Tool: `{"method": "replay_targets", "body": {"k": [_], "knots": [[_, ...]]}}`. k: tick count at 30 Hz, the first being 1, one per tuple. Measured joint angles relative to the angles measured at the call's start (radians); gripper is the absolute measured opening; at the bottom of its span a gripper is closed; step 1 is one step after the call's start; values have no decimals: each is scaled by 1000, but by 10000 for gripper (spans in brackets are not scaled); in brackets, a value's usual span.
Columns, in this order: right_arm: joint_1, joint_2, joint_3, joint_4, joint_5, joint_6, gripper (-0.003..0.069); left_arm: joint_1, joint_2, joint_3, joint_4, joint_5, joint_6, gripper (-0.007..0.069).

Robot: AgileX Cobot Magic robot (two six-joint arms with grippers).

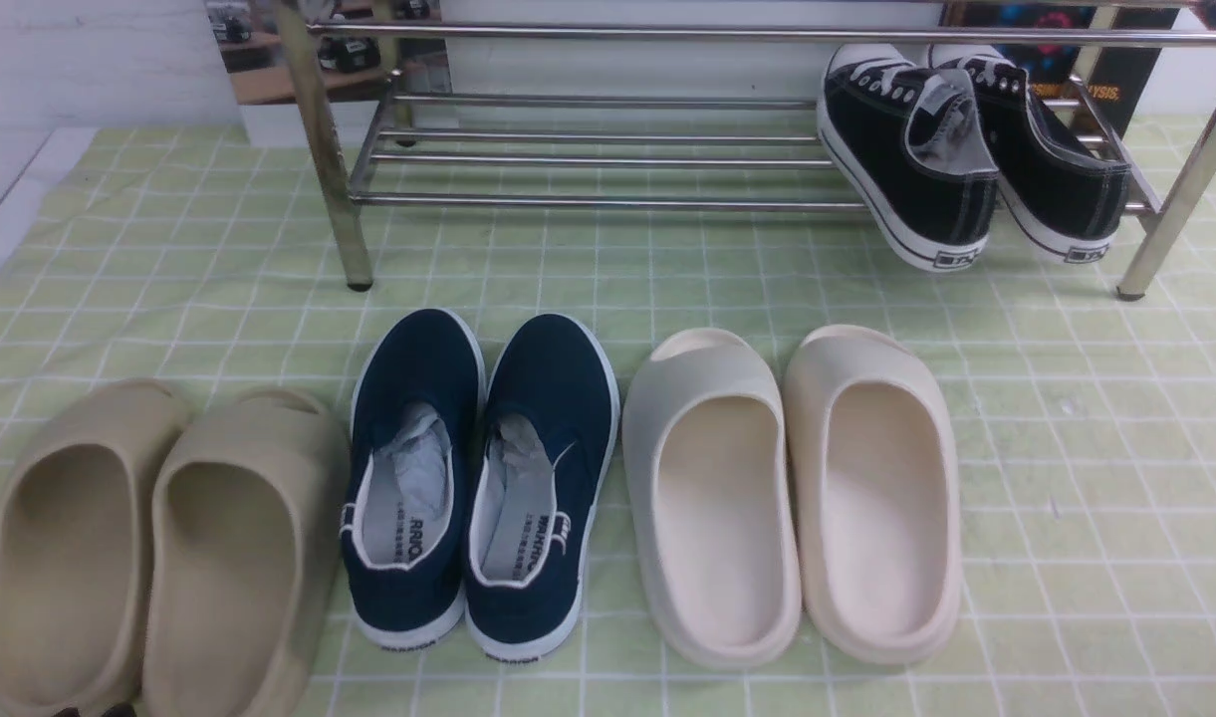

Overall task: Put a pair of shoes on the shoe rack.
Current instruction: Use the left arm to grab the shoe closest to it

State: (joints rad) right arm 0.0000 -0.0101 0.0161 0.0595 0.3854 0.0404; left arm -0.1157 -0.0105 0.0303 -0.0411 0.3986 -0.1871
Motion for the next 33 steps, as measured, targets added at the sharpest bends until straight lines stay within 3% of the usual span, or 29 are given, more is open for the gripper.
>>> {"method": "replay_targets", "body": {"k": [33], "knots": [[0, 0, 0, 0, 0, 0, 152, 0, 0, 0, 0, 0, 0, 239]]}}
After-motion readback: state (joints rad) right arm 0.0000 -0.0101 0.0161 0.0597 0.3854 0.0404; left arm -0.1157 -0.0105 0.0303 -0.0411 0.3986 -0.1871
